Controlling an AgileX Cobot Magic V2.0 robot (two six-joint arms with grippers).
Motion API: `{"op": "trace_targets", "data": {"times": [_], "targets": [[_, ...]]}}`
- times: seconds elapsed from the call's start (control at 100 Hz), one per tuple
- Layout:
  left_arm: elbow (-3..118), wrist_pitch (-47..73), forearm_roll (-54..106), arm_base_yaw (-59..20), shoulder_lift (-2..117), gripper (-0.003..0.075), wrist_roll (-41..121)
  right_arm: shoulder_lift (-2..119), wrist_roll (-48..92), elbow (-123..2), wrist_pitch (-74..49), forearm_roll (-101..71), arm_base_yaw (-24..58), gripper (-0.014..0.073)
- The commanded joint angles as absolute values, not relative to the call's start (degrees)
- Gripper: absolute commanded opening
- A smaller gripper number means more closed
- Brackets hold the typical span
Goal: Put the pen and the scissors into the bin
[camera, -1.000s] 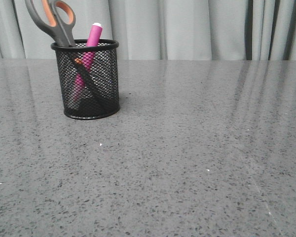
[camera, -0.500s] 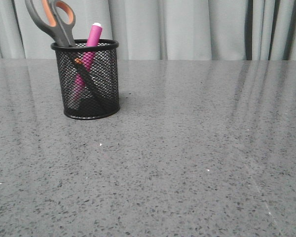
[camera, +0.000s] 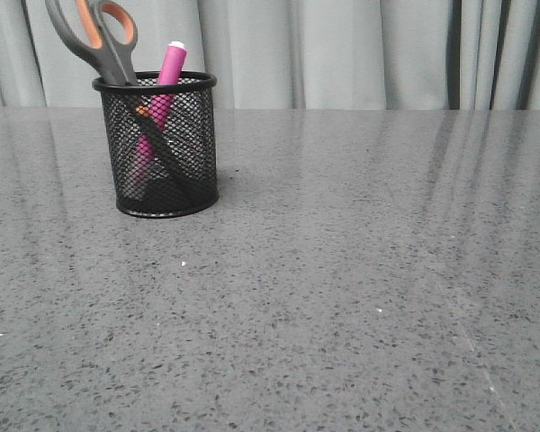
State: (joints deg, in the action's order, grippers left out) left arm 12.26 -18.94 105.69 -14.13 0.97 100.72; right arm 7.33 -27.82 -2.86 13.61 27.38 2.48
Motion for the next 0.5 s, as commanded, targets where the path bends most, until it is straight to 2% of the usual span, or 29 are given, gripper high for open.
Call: {"op": "trace_targets", "data": {"times": [0.0,0.06,0.13,0.33,0.49], "targets": [[13.6,-17.7,106.2,-14.2,1.6,-0.0021,100.3,7.8,-27.1,-4.4,17.2,27.0,2.2,-0.0068],[13.6,-16.8,103.4,-14.2,1.6,-0.0021,99.5,7.8,-27.1,-4.4,17.2,27.0,2.2,-0.0068],[13.4,-15.3,92.2,-14.2,1.8,-0.0022,92.4,7.8,-27.1,-4.4,17.2,27.0,2.2,-0.0068],[8.7,-14.2,38.0,-14.2,4.1,-0.0022,39.3,7.8,-27.1,-4.4,17.2,27.0,2.2,-0.0068],[6.8,-2.2,19.4,-12.7,5.1,-0.0022,16.5,7.8,-27.1,-4.4,17.2,27.0,2.2,-0.0068]]}}
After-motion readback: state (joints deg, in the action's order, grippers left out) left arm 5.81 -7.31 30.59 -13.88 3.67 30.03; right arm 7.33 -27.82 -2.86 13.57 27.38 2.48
